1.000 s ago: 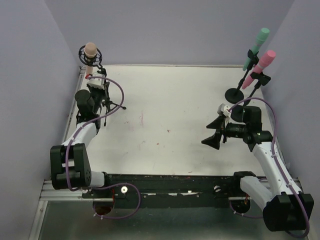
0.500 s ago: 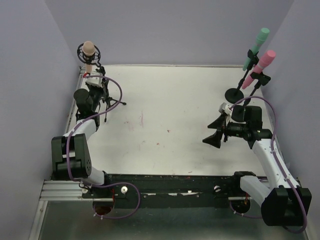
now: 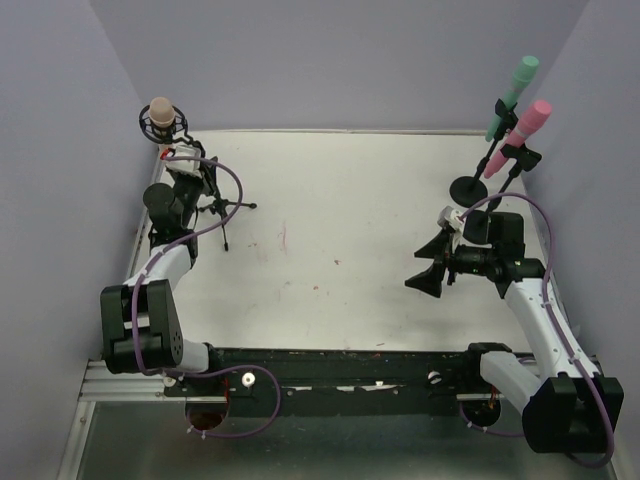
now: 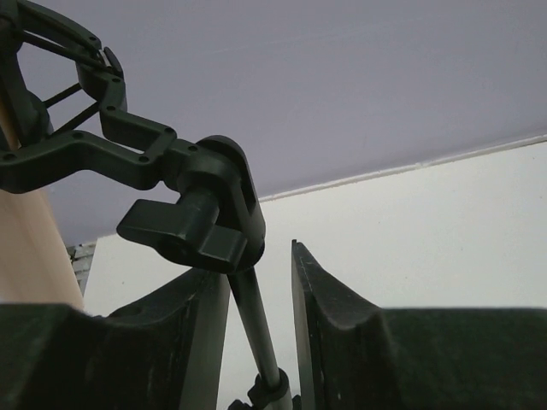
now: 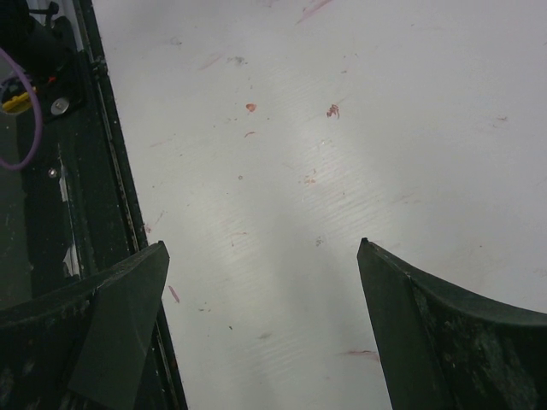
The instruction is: Attach the microphones to the stand
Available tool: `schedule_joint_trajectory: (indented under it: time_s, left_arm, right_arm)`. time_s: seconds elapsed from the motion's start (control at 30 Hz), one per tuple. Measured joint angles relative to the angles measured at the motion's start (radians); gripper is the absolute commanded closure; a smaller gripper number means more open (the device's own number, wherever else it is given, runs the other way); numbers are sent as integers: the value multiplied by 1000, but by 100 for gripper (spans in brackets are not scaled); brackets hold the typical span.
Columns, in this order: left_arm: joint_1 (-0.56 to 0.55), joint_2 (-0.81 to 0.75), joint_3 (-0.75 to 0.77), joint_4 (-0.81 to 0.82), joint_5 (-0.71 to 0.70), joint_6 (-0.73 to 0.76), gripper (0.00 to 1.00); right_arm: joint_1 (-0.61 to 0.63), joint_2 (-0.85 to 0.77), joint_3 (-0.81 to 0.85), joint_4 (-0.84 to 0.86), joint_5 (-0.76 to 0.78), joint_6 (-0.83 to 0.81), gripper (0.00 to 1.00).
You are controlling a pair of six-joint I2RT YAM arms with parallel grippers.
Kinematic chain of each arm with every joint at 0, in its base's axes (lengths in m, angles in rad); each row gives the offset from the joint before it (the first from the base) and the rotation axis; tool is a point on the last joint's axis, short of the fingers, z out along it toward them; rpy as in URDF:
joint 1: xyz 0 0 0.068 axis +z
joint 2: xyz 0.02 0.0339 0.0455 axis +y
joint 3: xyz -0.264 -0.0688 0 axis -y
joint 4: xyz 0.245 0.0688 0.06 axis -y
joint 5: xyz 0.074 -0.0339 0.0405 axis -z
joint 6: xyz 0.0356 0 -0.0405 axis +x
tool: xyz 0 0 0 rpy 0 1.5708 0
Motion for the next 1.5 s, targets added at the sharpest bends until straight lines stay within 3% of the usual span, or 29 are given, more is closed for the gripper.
schedule_joint_trajectory:
  time_s: [0.2, 0.5, 0.77, 0.93, 1.17, 1.5]
  left_arm:
    - [0, -59, -48, -5, -3, -8, 22]
    - [0, -263, -178, -126, -108, -53, 1]
    - [0, -640, -208, -533, -185, -242, 1]
    - [0, -888, -142, -832, -100, -370, 1]
    - [-89, -976, -88, -1050, 115, -450, 1]
    - [-191, -1055, 42, -1268, 180, -465, 1]
  right_arm:
    - [0, -13, 0, -5, -7, -1, 0]
    - [0, -29, 0, -10, -10, -2, 0]
    - [0, -40, 16, -19, 26, 13, 0]
    - [0, -36, 126, -100, 101, 31, 0]
    - [-3, -38, 396, -229, 209, 95, 0]
    - [-139, -41, 595, -280, 248, 322, 0]
